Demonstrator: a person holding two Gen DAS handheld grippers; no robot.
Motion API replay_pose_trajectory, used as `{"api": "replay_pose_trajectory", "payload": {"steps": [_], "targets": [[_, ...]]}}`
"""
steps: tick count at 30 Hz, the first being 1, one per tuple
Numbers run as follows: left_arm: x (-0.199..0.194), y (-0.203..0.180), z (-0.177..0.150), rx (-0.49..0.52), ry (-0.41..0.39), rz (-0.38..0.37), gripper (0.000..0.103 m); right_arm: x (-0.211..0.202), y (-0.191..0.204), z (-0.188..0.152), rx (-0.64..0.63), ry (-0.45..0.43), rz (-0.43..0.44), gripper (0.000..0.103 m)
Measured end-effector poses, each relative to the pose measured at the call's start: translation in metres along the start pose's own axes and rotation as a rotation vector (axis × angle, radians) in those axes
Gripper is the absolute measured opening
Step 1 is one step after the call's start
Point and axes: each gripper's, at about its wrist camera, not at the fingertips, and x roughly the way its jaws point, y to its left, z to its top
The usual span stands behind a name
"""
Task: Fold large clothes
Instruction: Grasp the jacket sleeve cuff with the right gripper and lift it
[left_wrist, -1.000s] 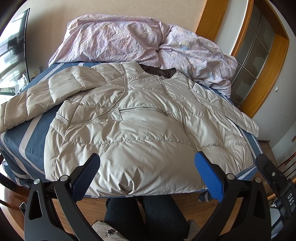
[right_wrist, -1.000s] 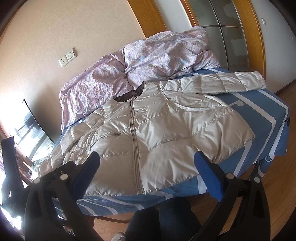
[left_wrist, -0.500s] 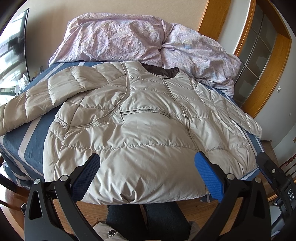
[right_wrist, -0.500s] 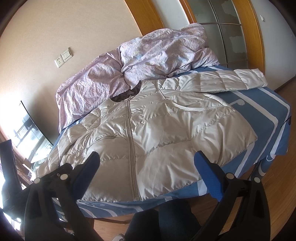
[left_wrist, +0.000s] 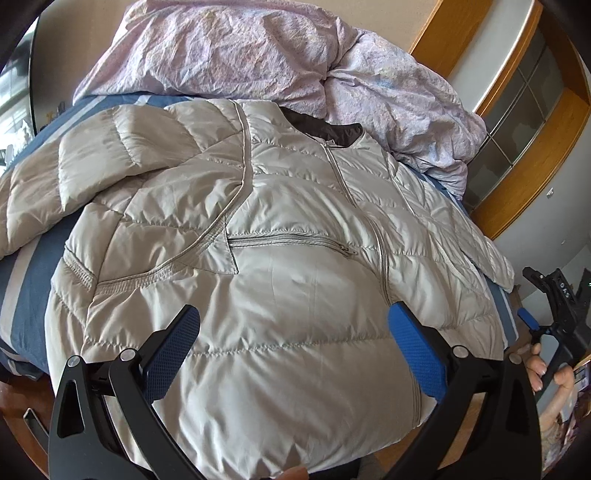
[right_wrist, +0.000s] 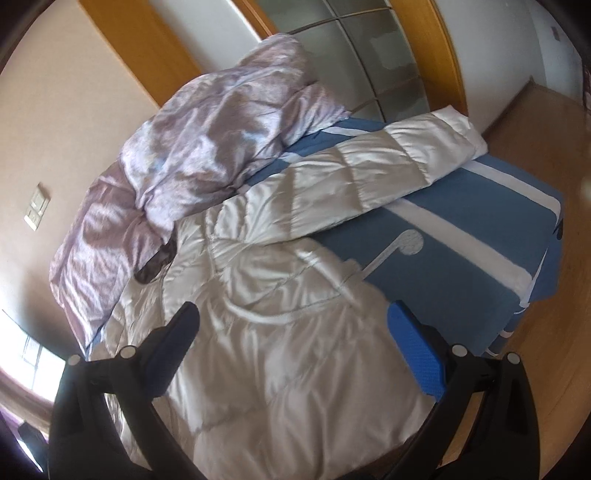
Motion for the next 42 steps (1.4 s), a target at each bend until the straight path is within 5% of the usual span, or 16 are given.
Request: {"api": "replay_pose_trajectory", "payload": {"steps": [11,19,23,26,32,37,42], "targets": [[0.041,0.017,0.032,-0.044,0.089,-0.045,0.102,0.094,-0.152,0.113,0.503,0.038,-0.099,0.092],[0.054,0.012,0.046,-0.01,0.114,-0.073,0.102,0.127,-0.189,0.139,0.599,0.003,-0.142,0.072],[0.055,0.012,0.048,0.001,0.108,-0.1,0.102,0.136,-0.191,0.146,0.6,-0.007,-0.16,0.05],[0.053,0.012,0.048,0.016,0.085,-0.107,0.102,0.139,-0.189,0.149,0.575,-0.004,-0.213,0.029],[0.041,0.018,0.051,0.007,0.003,-0.094,0.102,0.134,-0.167,0.155,0.442,-0.036,-0.298,0.011],[0.025,0.023,0.052,0.008,-0.117,-0.025,0.102,0.118,-0.101,0.173,0.178,-0.125,-0.409,0.007],[0.008,0.03,0.051,0.022,-0.247,0.091,0.102,0.099,-0.006,0.174,-0.097,-0.226,-0.389,0.007]]}}
